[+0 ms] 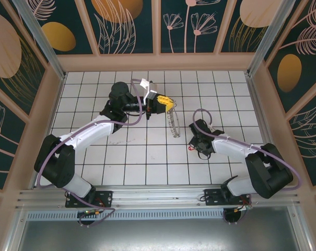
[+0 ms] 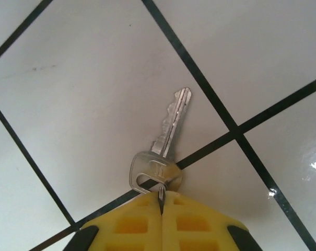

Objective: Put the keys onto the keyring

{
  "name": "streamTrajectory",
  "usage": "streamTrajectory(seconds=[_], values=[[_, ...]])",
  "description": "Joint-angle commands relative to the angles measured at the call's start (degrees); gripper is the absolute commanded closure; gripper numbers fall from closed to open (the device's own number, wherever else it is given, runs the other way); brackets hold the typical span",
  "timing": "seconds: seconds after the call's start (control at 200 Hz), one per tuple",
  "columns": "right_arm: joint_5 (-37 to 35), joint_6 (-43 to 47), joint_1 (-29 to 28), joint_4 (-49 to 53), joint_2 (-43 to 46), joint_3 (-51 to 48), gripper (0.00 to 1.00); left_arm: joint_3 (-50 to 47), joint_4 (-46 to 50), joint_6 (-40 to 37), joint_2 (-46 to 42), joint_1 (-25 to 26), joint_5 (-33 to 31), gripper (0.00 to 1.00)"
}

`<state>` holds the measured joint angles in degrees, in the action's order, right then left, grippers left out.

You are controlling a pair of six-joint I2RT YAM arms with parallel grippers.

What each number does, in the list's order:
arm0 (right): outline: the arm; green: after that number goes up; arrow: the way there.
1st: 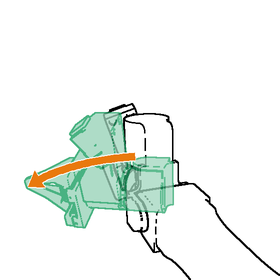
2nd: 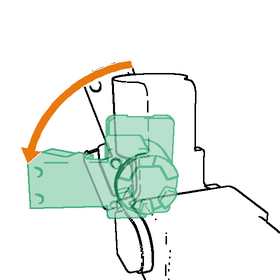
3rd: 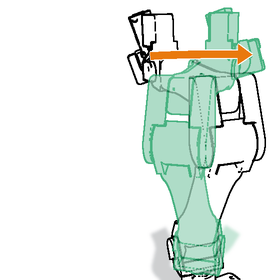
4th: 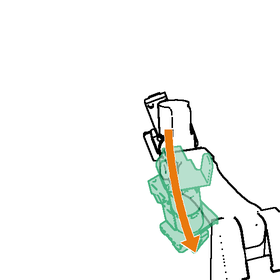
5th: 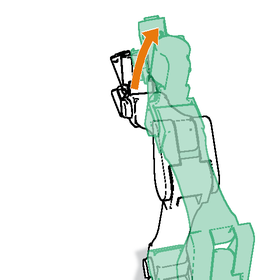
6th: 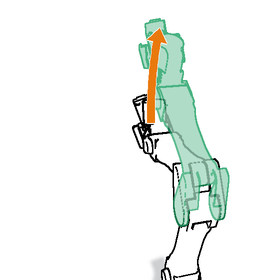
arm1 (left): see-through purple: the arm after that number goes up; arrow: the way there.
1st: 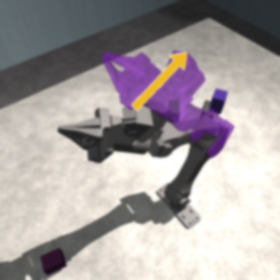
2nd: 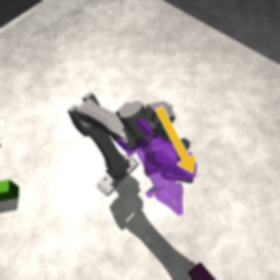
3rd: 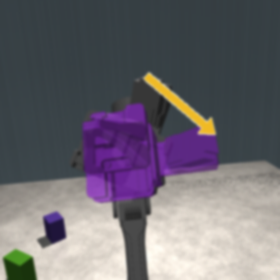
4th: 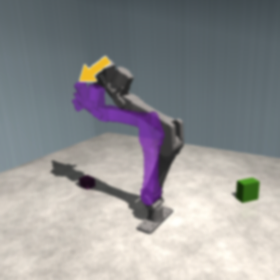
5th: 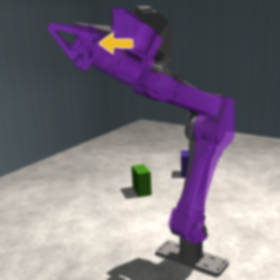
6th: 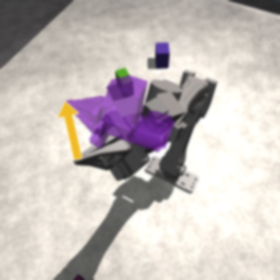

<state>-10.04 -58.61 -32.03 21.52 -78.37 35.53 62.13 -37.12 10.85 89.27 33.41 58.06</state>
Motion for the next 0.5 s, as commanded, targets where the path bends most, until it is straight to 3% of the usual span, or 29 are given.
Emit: streamTrajectory(seconds=[0.0,0.245,0.425,0.495], values=[[-0.93,1.72,-0.31,2.29,2.79,1.2,1.0,0.11,-3.61,0.89,-1.23,0.19,1.57,1.0],[-0.25,6.24,0.36,0.3,10.66,1.06,1.0,0.27,-3.48,1.11,-0.9,0.17,1.36,1.0],[6.82,14.84,6.3,-9.04,18.27,-2.16,1.0,0.19,-2.8,0.94,-0.94,0.25,1.02,1.0],[12.77,18.84,9.65,-14.37,21.81,-4.23,1.0,0.33,-2.25,0.68,-0.86,0.18,0.92,1.0]])
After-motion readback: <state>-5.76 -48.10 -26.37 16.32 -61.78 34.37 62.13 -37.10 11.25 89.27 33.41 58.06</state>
